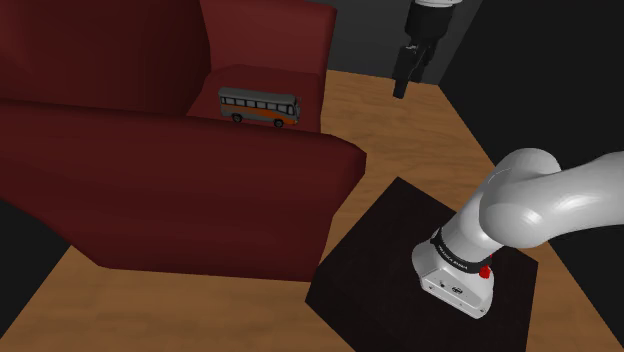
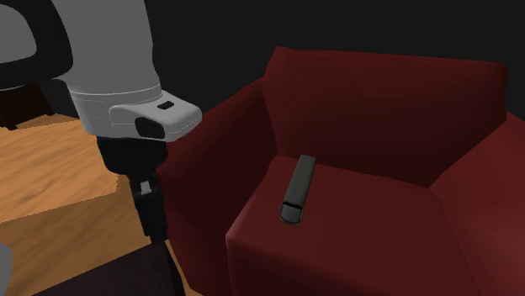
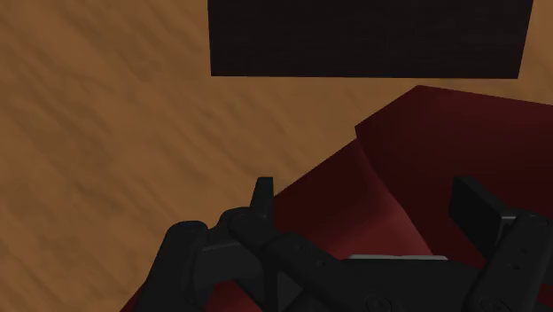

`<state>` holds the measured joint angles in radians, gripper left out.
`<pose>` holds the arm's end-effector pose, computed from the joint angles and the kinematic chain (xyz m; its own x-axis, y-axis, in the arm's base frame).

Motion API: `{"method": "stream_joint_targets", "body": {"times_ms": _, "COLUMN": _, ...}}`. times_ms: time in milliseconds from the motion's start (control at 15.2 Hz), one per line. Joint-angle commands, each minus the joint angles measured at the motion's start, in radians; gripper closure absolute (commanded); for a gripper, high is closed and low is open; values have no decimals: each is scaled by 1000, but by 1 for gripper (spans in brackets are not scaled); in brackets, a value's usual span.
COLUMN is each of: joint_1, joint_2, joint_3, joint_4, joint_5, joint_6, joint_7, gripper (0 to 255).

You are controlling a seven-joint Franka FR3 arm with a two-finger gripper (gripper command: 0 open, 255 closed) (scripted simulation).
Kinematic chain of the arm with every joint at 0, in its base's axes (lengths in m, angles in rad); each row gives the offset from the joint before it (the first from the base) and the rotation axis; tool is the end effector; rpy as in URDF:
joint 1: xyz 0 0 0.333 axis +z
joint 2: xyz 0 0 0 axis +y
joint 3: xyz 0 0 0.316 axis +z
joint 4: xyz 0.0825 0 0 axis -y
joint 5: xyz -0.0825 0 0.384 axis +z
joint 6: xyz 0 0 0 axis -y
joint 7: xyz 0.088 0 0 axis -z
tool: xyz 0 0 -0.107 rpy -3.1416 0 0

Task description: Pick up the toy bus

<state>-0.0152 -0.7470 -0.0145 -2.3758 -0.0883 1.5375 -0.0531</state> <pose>0.3115 -0.0200 0.5667 0.9951 0.0252 -0.0951 0.0322 -0.9968 0.0733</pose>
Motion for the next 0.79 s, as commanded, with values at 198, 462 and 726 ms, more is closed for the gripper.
{"method": "stream_joint_targets", "body": {"times_ms": 198, "joint_1": 13, "joint_2": 106, "joint_3": -15, "joint_4": 30, "joint_5": 0, "joint_6": 83, "joint_7": -36, "gripper": 0}}
{"method": "stream_joint_targets", "body": {"times_ms": 462, "joint_1": 30, "joint_2": 252, "joint_3": -32, "joint_4": 88, "joint_5": 6, "joint_6": 180, "joint_7": -86, "gripper": 0}}
{"method": "stream_joint_targets", "body": {"times_ms": 726, "joint_1": 48, "joint_2": 400, "joint_3": -44, "joint_4": 166, "joint_5": 19, "joint_6": 259, "joint_7": -138, "gripper": 0}}
